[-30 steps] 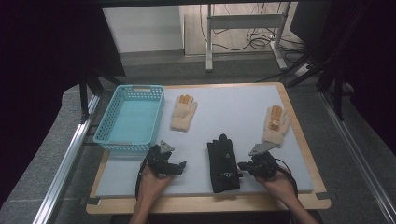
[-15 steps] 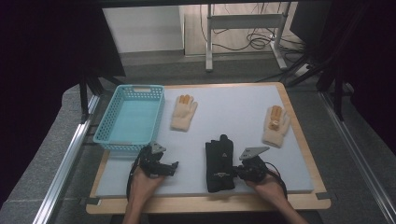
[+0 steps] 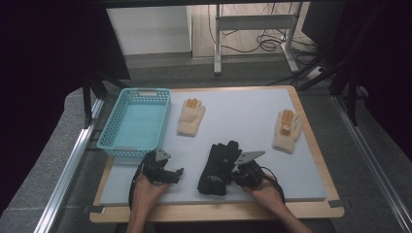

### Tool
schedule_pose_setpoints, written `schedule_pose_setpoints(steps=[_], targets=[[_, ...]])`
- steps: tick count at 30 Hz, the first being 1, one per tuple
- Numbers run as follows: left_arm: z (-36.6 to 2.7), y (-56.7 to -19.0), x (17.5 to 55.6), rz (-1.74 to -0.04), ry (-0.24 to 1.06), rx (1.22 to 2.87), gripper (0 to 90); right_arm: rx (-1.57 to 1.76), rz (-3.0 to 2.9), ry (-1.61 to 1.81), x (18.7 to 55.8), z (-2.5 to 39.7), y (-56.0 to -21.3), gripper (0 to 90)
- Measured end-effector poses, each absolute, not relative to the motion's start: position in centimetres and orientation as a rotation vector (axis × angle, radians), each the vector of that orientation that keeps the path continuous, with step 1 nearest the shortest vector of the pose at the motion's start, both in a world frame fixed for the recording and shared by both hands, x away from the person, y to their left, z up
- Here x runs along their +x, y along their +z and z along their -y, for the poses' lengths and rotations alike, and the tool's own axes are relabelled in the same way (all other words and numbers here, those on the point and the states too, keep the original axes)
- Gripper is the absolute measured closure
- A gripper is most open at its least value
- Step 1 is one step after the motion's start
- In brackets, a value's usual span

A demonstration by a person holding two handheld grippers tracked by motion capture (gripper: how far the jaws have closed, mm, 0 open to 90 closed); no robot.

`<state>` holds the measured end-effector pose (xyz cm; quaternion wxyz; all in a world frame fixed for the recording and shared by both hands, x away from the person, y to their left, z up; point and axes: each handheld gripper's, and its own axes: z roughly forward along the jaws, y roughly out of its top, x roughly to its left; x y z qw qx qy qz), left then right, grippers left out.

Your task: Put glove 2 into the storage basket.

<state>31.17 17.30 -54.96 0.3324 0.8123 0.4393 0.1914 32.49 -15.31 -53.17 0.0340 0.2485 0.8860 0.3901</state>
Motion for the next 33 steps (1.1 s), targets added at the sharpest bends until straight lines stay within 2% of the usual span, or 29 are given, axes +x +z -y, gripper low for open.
schedule_pose_setpoints(steps=[8, 13, 20, 29, 33], targets=[[-17.3, -55.0, 31.2, -1.147, 0.491, 2.119, 3.3, 0.715, -2.723, 1.202, 33.0, 12.3, -53.4, 86.3], [-17.6, -55.1, 31.6, -1.158, 0.429, 2.106, 4.3, 0.717, -2.729, 1.201, 32.7, 13.0, -53.0, 80.9], [-17.7, -55.1, 31.6, -1.158, 0.424, 2.107, 4.5, 0.808, -2.609, 1.18, 33.1, 17.4, -51.7, 67.2], [-17.6, -55.1, 31.5, -1.172, 0.413, 2.101, 4.5, 0.947, -2.472, 1.085, 34.6, 22.8, -51.3, 40.3], [-17.5, -55.1, 31.5, -1.177, 0.413, 2.1, 4.1, 1.002, -2.427, 1.04, 35.0, 24.5, -51.9, 32.8]])
